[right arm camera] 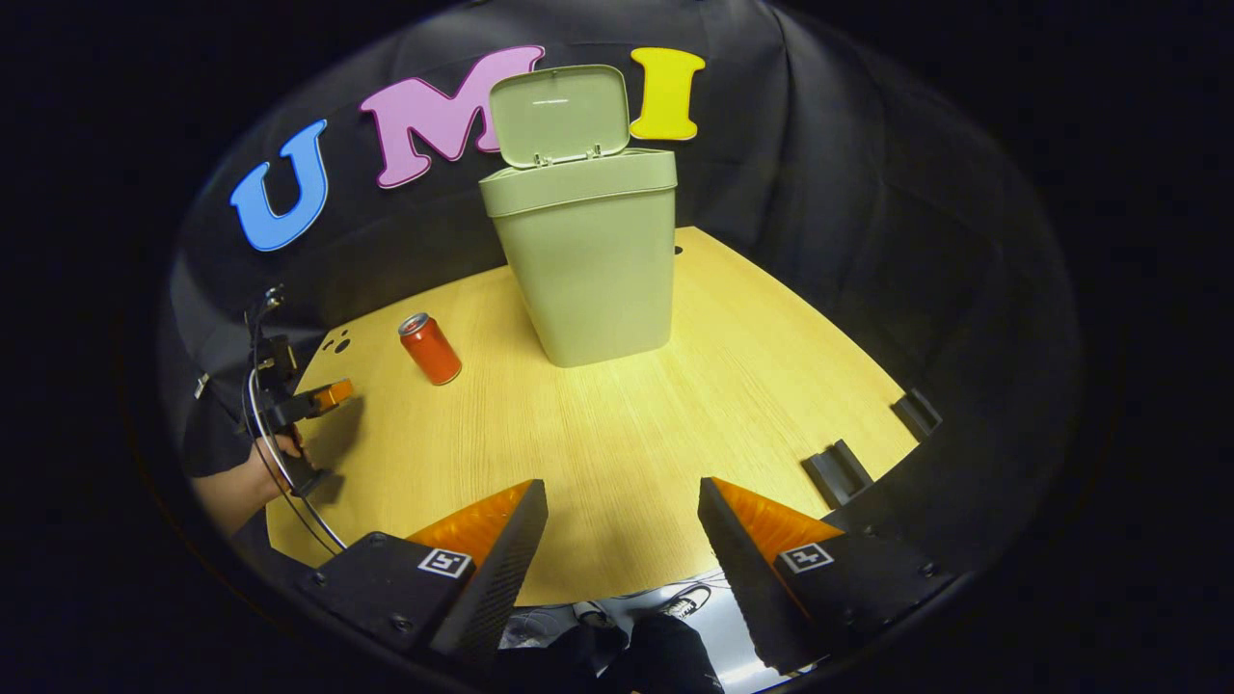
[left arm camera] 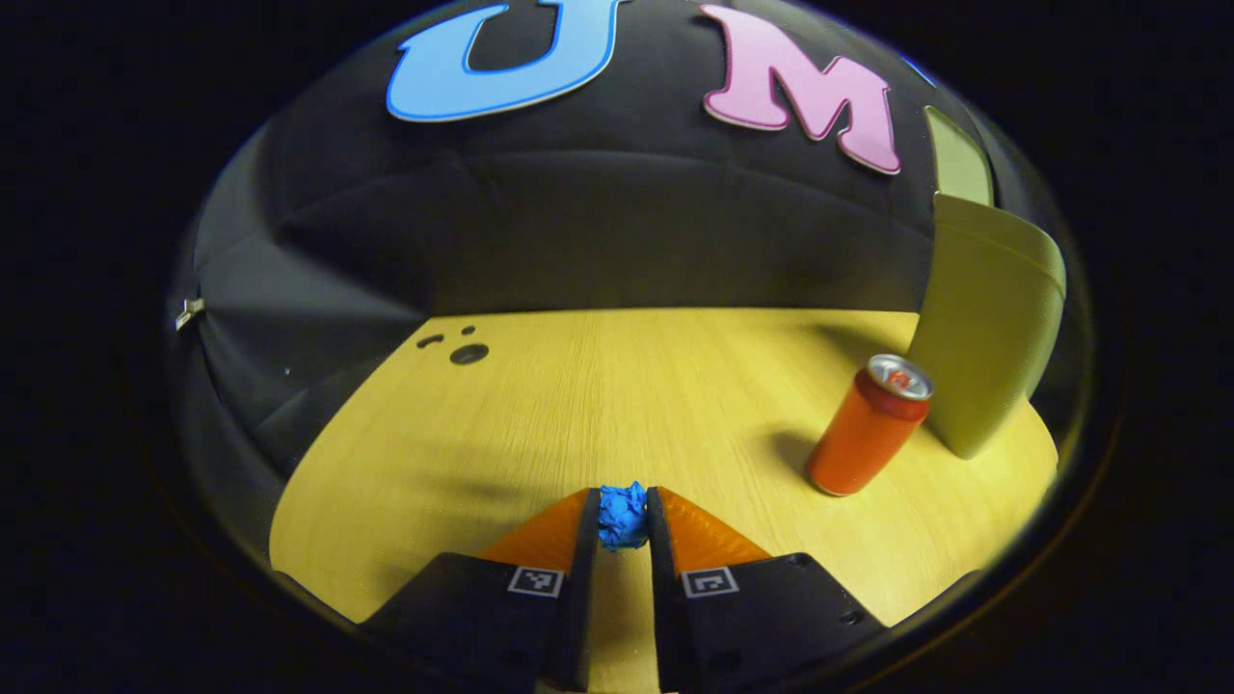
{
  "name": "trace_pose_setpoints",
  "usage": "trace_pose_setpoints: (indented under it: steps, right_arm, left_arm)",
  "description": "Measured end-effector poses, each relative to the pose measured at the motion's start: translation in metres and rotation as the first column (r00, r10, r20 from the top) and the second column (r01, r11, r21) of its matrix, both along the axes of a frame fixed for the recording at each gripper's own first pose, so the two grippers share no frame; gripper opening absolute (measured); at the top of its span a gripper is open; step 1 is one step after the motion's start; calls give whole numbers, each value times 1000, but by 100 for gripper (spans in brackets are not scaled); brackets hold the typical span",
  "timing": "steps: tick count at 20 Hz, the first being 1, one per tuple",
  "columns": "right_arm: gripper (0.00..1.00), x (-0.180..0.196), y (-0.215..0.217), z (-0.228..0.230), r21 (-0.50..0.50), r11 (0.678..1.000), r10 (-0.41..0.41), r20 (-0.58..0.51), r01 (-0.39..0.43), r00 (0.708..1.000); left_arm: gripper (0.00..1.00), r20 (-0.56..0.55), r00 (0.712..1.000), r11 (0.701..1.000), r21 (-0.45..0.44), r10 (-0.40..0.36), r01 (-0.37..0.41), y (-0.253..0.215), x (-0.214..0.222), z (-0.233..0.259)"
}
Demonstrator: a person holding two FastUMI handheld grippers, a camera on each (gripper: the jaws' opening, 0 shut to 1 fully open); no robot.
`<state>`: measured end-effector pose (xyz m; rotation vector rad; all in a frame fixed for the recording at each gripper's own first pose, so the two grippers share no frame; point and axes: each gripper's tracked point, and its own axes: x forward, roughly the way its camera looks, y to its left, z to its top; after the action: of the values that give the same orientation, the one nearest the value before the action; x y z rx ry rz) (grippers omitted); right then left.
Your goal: Press the lid of the desktop garbage bin to open it, pick up the crumpled paper on the desktop and throw it into the bin, then pick up the pop can on the desktop and drop it into the bin, and finally close the garbage bin lid.
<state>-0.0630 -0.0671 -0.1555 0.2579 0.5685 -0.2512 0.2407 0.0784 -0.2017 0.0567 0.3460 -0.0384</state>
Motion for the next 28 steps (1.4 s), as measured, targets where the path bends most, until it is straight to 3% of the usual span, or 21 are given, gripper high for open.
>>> trace_pose_setpoints:
  steps: [6,11,16,23,28]
  right_arm:
    - [99,6,13,11,-9,999,54,36,-54,998]
    - [99,17,7,21,-12,998,59,75,-58,995]
    - [99,40,3,24,8,995,97,95,-98,991]
    - [99,67,2,38,-56,967,254,118,-249,960]
    - [99,82,-17,51,-87,954,296,145,-286,944]
  left_arm:
    - [27,97,985,989,10,-145,145,-58,-33,70]
    - [30,188,950,964,-40,-249,261,-118,-44,144]
    - [30,280,904,939,-28,-322,342,-175,-43,212]
    - [30,301,847,891,23,-439,454,-271,-35,240]
    - [30,312,807,854,28,-502,520,-340,-29,255]
